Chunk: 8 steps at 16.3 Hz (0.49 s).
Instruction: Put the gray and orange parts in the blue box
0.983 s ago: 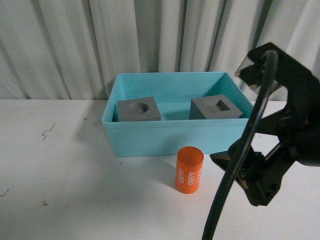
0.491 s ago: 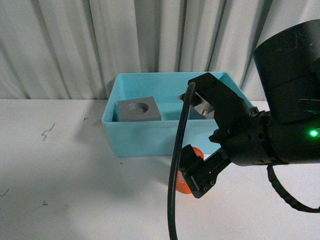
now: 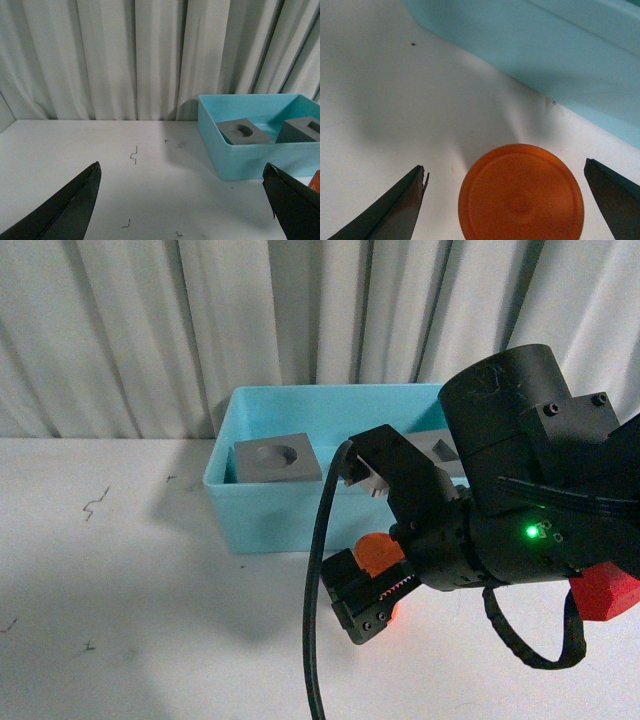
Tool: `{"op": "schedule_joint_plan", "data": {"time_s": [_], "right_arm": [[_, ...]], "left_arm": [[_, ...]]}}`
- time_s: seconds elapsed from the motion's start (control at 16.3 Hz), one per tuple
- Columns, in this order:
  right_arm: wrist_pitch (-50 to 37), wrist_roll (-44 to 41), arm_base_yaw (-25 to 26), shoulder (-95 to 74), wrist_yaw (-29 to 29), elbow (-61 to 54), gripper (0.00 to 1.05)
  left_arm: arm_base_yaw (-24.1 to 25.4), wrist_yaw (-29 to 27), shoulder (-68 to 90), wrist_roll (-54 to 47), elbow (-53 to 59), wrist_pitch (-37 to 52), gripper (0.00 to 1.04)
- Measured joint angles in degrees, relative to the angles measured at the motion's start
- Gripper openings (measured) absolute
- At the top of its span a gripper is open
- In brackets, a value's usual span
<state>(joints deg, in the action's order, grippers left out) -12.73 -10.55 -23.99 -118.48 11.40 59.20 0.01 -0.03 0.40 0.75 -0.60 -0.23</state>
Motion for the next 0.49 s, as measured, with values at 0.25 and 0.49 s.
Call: {"op": "schedule_joint_plan", "data": {"time_s": [0.25, 0.49], "right_arm": [[-0.7, 0.2, -0.4, -0.1, -0.7, 0.1, 0.58], [-3.4, 1.5, -0.5, 9.5, 1.6, -5.1, 0.48]], "left_arm": [[0.0, 0.0, 0.0, 0.0, 0.0, 0.0, 0.98], [0.0, 0.0, 0.0, 0.0, 0.0, 0.0, 0.98]]}}
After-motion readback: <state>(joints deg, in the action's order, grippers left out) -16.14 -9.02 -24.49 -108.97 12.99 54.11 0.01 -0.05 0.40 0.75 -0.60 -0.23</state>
